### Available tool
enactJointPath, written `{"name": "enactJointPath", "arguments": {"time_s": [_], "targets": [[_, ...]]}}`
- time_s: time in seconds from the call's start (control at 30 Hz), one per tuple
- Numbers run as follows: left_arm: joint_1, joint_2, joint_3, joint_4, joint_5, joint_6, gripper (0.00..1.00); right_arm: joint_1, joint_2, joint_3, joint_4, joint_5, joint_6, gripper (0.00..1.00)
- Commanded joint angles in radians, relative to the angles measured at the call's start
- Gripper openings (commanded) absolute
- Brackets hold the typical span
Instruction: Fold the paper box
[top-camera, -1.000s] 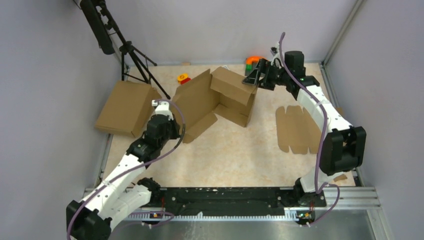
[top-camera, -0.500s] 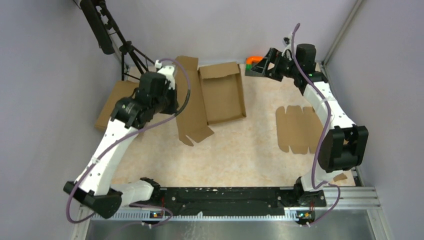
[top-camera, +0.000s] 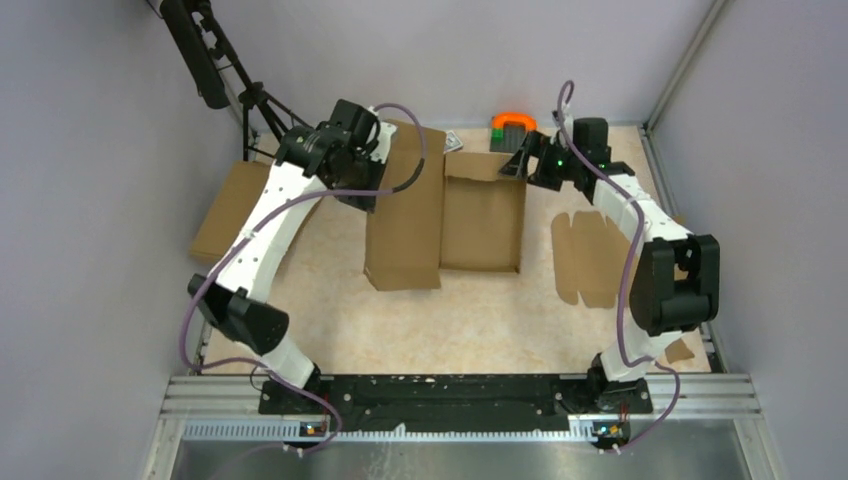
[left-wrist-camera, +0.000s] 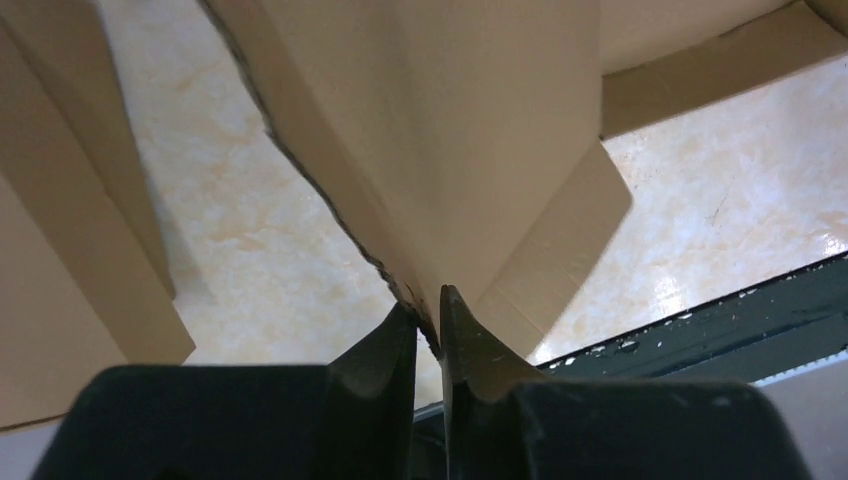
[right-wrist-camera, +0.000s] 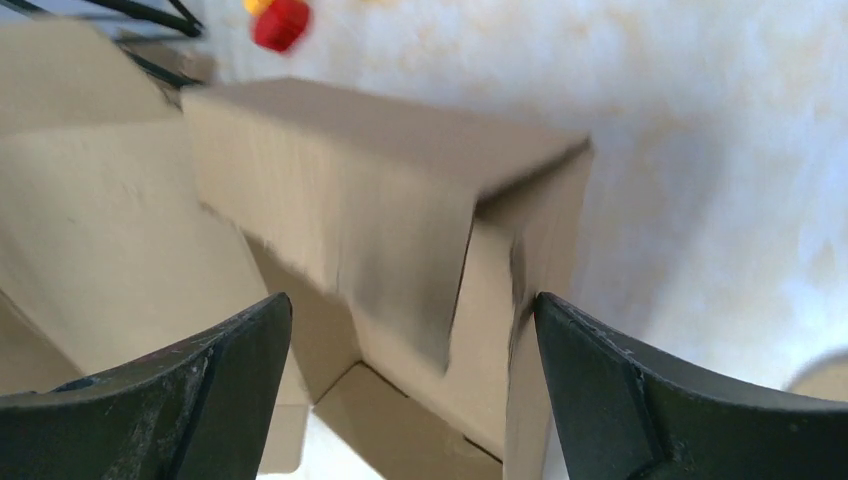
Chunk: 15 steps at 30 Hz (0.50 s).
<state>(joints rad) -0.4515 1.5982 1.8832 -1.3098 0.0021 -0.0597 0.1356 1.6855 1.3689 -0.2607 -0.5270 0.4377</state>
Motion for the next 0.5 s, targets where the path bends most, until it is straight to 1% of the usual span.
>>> {"name": "enactJointPath", "arguments": {"time_s": [0.0,0.07,0.1,0.17,0.2,0.23,0.27,0.33,0.4,0.47], "targets": [[-0.001,0.091,0.116,-0.049,0.078,0.072,0.17,0.024,-0.109,-0.164,0.08,0.088,0.017,0.89],[-0.001,0.13,0.158,-0.047,0.071,0.084,0.21,0.025,-0.15,-0.223,0.105,0.114,0.026,0.89],[-0.001,0.147,0.183,-0.046,0.07,0.082,0.27,0.024,-0.162,-0.241,0.108,0.111,0.026,0.89],[-0.001,0.172,0.208,-0.039,0.08,0.077,0.45,0.028,-0.173,-0.26,0.101,0.094,0.026,0.89],[-0.001,0.179,0.215,-0.034,0.082,0.072,0.57,0.035,-0.173,-0.264,0.087,0.104,0.021,0.89],[0.0,0.186,0.22,-0.031,0.081,0.067,0.64,0.042,-0.171,-0.265,0.062,0.13,0.015,0.89],[-0.001,0.191,0.222,-0.031,0.075,0.065,0.68,0.05,-0.167,-0.261,0.035,0.169,0.008,0.88],[-0.001,0.193,0.223,-0.029,0.052,0.064,0.72,0.057,-0.164,-0.26,-0.013,0.228,0.003,0.87],[0.0,0.183,0.226,-0.026,0.014,0.018,0.74,0.062,-0.171,-0.264,-0.065,0.31,0.006,0.86],[-0.001,0.152,0.21,-0.011,-0.053,-0.014,0.76,0.063,-0.197,-0.292,-0.082,0.383,0.01,0.86]]}}
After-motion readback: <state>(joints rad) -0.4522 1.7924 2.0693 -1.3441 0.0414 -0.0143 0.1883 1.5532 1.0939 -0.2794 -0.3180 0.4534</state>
